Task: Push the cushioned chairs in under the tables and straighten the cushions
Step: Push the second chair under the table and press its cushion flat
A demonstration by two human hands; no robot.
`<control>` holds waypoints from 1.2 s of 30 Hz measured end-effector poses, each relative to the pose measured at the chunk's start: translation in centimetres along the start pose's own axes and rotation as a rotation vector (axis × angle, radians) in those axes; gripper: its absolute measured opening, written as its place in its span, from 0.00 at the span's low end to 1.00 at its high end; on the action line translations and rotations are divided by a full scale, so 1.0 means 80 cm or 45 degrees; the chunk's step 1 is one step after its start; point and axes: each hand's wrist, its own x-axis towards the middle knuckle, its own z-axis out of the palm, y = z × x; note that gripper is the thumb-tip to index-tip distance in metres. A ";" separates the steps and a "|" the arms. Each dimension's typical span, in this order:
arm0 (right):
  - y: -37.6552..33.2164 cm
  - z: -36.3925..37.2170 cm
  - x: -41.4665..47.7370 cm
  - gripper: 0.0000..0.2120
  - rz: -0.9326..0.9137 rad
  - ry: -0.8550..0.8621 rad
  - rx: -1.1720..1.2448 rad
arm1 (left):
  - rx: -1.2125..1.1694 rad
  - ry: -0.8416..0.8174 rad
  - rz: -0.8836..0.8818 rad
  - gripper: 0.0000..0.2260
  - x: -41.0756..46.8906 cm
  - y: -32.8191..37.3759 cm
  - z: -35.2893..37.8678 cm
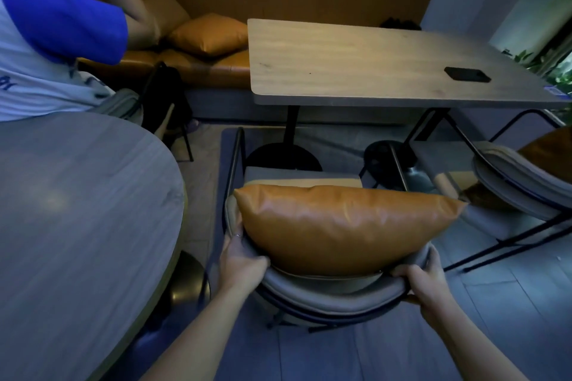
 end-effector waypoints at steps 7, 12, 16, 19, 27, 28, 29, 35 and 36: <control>-0.031 0.004 0.043 0.42 0.025 -0.006 0.030 | -0.044 -0.002 -0.007 0.41 0.039 0.023 0.022; -0.043 -0.001 0.070 0.43 0.052 -0.017 0.004 | -0.074 0.000 0.024 0.41 0.054 0.037 0.039; -0.054 -0.006 0.093 0.38 0.041 -0.025 -0.020 | -0.051 -0.010 0.059 0.42 0.061 0.049 0.051; -0.060 -0.011 0.112 0.39 0.022 -0.028 -0.049 | -0.053 -0.015 0.063 0.43 0.067 0.056 0.062; -0.082 -0.016 0.160 0.40 -0.002 -0.059 -0.102 | -0.076 0.009 0.060 0.43 0.088 0.076 0.086; -0.085 -0.016 0.165 0.39 0.001 -0.066 -0.113 | -0.074 0.015 0.064 0.43 0.090 0.078 0.089; -0.086 -0.018 0.170 0.39 0.003 -0.073 -0.123 | -0.069 0.019 0.069 0.43 0.091 0.079 0.092; -0.093 -0.025 0.180 0.40 0.007 -0.106 -0.157 | -0.025 0.062 0.081 0.44 0.095 0.081 0.105; -0.092 -0.025 0.179 0.40 0.007 -0.109 -0.163 | -0.014 0.062 0.080 0.44 0.095 0.081 0.105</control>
